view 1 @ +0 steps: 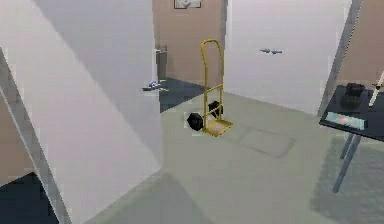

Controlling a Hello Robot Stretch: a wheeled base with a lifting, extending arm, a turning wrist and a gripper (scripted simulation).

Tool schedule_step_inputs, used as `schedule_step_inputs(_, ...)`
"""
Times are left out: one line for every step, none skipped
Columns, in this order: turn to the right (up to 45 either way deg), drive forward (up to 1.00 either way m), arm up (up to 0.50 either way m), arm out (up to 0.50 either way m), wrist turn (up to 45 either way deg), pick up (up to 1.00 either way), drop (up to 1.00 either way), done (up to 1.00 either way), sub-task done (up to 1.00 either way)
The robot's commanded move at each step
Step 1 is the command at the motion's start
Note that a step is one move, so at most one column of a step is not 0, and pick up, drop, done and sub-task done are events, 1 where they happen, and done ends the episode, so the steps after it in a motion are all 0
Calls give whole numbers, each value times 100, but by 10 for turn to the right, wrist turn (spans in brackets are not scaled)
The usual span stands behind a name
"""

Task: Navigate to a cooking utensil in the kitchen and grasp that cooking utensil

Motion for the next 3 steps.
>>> schedule_step_inputs(150,0,0,0,0,0,0,0,0)
schedule_step_inputs(0,100,0,0,0,0,0,0,0)
schedule_step_inputs(0,50,0,0,0,0,0,0,0)
